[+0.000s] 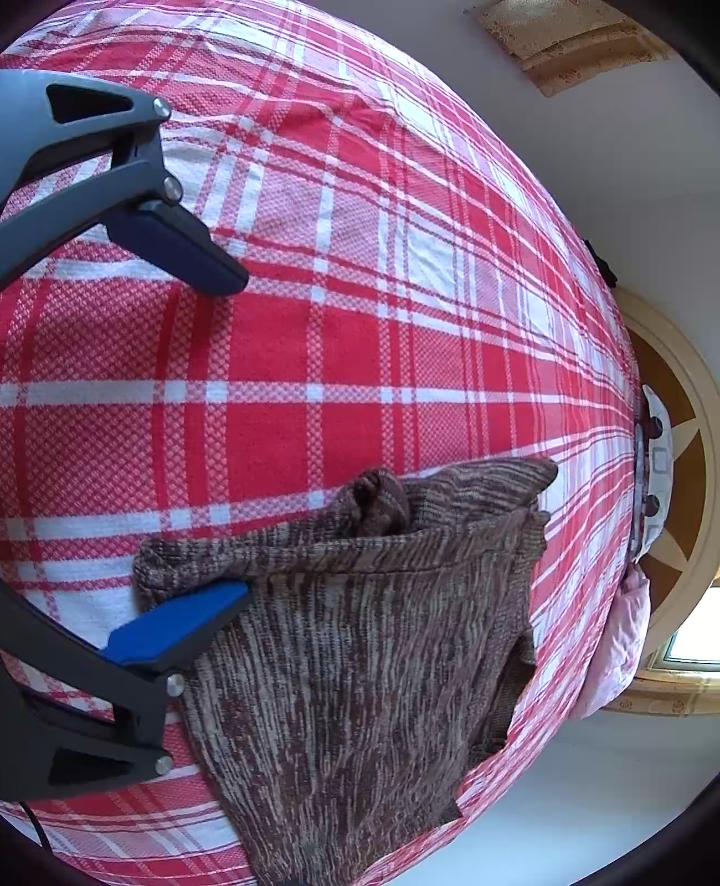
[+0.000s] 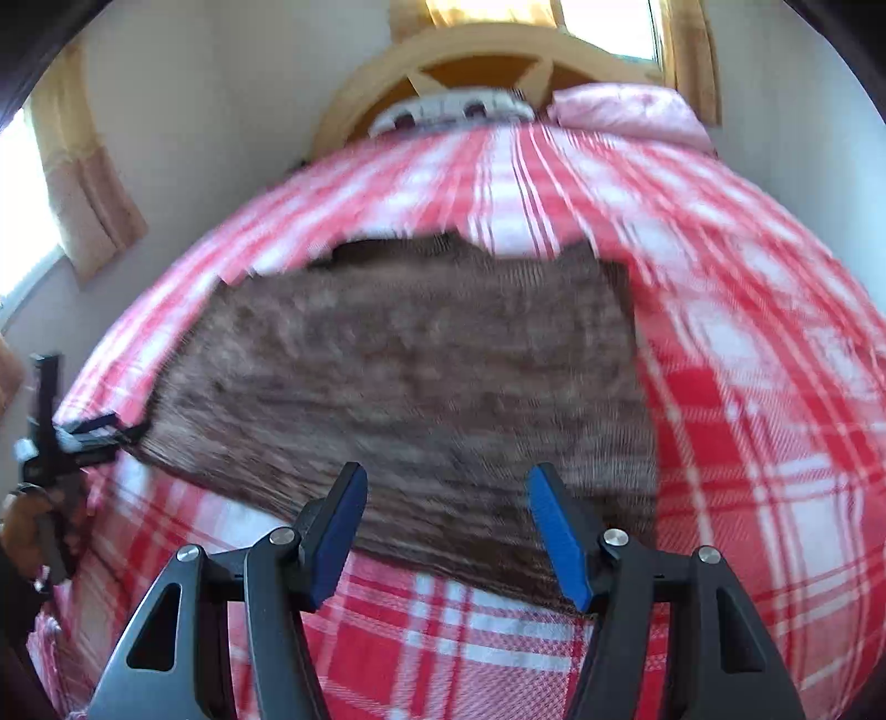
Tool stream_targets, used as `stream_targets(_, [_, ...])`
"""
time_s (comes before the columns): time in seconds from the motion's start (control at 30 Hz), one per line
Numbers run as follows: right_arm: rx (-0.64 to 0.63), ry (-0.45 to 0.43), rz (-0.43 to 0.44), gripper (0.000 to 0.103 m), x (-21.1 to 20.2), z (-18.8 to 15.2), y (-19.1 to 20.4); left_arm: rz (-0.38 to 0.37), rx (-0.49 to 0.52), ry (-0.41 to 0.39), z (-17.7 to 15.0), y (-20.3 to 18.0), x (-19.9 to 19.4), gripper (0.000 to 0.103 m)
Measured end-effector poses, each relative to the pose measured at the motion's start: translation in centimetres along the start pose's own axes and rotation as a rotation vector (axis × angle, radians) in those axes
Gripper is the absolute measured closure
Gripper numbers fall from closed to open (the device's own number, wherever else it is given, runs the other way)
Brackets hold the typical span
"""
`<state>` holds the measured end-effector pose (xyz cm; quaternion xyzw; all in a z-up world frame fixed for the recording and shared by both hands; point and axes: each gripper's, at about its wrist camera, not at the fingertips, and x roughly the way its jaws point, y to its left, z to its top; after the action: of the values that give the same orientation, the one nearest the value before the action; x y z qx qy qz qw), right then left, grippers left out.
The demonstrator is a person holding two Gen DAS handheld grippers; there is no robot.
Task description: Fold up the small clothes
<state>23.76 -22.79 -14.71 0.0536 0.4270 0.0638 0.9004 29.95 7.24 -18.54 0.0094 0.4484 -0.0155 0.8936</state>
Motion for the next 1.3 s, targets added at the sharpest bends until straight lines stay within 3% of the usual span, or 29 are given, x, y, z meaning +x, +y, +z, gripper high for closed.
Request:
stream_targets(0.17, [-0.084,0.01,-0.037,0.041,1.0,-2.0,-0.2,-0.013,-0.007,-0.002,-0.1,0.1,-0.1,0.0])
stream_targets(0.37, [-0.035,0.014,-0.05,0.041,0.0,-1.3,0.1,-0.039,0.006,0.001,-1.0,1.0,-1.0,0.0])
stream_targets(0.57, [-0.089,0.036,-0.134,0.041,0.7,-1.7,1.5,-0.051,0.041,0.001,-1.3,0.8,-1.5,0.0])
stream_targets(0.67, [-0.067,0.002,-0.095,0.041,-0.6,-1.2,2.6,-0.076,0.028,-0.017,-1.3,1.3,-2.2,0.0])
stream_targets(0.83, [-0.266,-0.074,-0.05,0.041,-1.9,-1.0,9.5,-0.083,-0.053,-0.084,-0.9,3.8,-3.8,0.0])
stream_targets(1.07, [-0.57,-0.103,-0.003,0.041,0.6,-2.6,20.5,-0.031,-0.06,-0.076,-0.6,6.8,-3.7,0.0])
stream_targets(1.3, [-0.7,-0.098,0.028,0.041,3.0,-3.8,26.4,-0.01,-0.075,-0.061,-0.6,8.9,-3.1,0.0])
